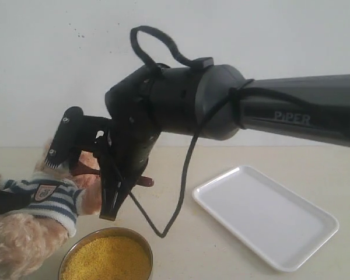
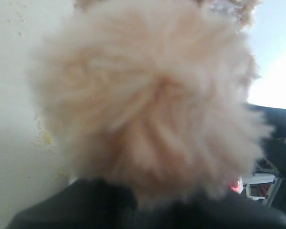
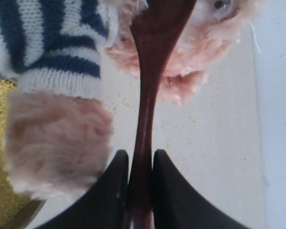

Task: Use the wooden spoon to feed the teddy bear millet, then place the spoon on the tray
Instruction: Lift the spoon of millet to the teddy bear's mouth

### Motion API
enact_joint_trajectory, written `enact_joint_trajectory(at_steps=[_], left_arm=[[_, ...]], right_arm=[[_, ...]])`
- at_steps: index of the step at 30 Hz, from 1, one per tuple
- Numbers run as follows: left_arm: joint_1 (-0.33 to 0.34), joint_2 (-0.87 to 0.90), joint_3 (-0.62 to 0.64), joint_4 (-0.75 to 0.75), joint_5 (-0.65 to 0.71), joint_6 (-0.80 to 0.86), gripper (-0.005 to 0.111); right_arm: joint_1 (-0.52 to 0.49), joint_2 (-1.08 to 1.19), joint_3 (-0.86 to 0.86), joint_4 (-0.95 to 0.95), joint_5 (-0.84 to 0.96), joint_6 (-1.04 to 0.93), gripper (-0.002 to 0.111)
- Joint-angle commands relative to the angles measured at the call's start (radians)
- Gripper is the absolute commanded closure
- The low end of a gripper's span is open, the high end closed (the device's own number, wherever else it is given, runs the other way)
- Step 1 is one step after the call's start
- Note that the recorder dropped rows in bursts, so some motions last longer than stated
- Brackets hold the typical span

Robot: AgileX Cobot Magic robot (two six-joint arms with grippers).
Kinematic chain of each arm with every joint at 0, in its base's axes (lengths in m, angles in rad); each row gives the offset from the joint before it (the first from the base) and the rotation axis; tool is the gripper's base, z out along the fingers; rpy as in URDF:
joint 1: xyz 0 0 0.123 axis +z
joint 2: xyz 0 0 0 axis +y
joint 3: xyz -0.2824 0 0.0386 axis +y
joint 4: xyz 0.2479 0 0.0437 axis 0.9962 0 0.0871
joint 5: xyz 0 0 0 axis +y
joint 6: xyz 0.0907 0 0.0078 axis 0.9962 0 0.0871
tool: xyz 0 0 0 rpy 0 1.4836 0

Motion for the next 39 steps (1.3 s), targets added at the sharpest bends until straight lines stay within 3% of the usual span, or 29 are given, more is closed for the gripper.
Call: enact_joint_trajectory(at_steps=[1, 9, 21, 31, 39], left_arm=[[-0.003, 0.000, 0.002, -0.012, 0.056, -0.003, 0.103], [-0.003, 0.000, 0.002, -0.012, 0.047, -0.003, 0.103], [-0.003, 0.000, 0.002, -0.010, 0.047, -0.003, 0.103], [-0.003, 0.000, 0.002, -0.038, 0.024, 0.009, 0.103], [-0.003, 0.000, 0.002, -0.041, 0.021, 0.009, 0.103]], right_arm=[[0.046, 0.004, -0.006, -0.194, -0.015, 0.095, 0.108], [0.090, 0.004, -0.006, -0.499, 0.018, 0.331, 0.108], [0.096, -0.001, -0.006, -0.576, 0.111, 0.443, 0.108], [0.100, -0.052, -0.006, -0.552, 0.362, 0.465, 0.108], [0.090, -0.198, -0.006, -0.266, 0.438, 0.264, 0.108]])
